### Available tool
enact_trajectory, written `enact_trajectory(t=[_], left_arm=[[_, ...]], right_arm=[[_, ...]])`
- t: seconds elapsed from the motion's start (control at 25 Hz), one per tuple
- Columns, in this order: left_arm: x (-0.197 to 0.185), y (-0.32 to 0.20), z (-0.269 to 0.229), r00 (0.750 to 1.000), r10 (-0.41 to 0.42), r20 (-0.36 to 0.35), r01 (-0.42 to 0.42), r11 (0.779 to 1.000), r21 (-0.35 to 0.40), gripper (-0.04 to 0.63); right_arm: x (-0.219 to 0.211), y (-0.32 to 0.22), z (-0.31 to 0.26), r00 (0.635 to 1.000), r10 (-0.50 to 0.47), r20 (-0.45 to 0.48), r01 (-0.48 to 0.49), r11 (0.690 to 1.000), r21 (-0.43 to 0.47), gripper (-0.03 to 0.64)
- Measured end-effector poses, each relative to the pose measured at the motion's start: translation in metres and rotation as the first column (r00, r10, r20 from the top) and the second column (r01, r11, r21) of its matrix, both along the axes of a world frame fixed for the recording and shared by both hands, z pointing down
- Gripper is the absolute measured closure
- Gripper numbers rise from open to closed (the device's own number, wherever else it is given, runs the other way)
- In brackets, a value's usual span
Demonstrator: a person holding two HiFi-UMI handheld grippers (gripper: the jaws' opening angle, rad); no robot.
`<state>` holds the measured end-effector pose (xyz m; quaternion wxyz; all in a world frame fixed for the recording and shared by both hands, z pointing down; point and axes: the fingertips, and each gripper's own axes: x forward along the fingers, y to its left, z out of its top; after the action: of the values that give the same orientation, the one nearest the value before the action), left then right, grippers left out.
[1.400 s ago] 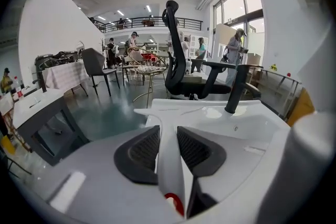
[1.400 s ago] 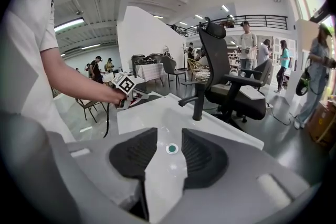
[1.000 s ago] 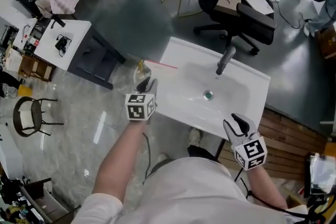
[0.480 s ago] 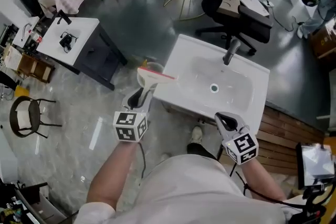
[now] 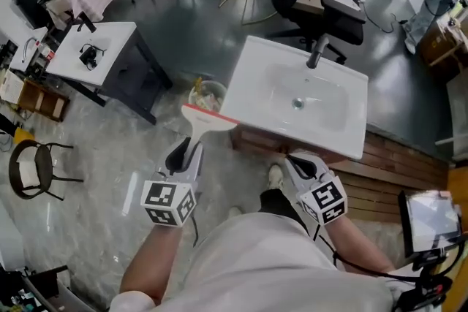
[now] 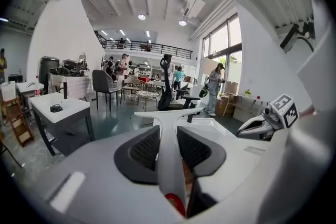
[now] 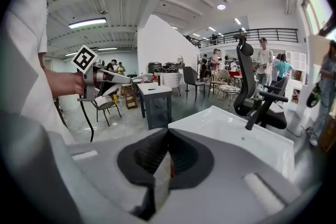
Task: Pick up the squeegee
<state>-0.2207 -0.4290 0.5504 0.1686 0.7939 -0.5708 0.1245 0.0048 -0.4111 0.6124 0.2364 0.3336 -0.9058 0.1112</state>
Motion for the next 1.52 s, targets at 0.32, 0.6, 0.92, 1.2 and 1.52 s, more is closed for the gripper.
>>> enact_trajectory(t=[0.32, 0.6, 0.92, 1.2, 1.52], left_arm=[[-0.01, 0.066, -0.014, 0.999, 0.038, -0.009, -0.038, 0.999, 0.002, 0.485], [-0.011, 0.099, -0.018, 0.999, 0.044, -0.007, -0.044, 0.999, -0.009, 0.485], [0.001, 0.122, -0.024, 0.997, 0.068, -0.043, -0.067, 0.998, 0.008, 0.485], [0.008, 0.131, -0.027, 0.995, 0.085, -0.051, -0.084, 0.996, 0.02, 0.485], [0.014, 0.136, -0.025, 0.994, 0.097, -0.045, -0.097, 0.995, 0.016, 0.485]], right_arm=[[-0.028, 0.055, -0.009, 1.0, -0.011, -0.001, 0.011, 1.0, 0.005, 0.614], [-0.04, 0.079, -0.019, 1.0, -0.019, -0.003, 0.019, 0.999, 0.027, 0.614], [-0.042, 0.097, -0.02, 1.0, -0.024, -0.006, 0.024, 0.999, 0.046, 0.615], [-0.04, 0.107, -0.022, 1.0, -0.022, -0.012, 0.023, 0.999, 0.048, 0.615], [-0.039, 0.112, -0.026, 1.0, -0.019, -0.007, 0.019, 0.998, 0.06, 0.615]])
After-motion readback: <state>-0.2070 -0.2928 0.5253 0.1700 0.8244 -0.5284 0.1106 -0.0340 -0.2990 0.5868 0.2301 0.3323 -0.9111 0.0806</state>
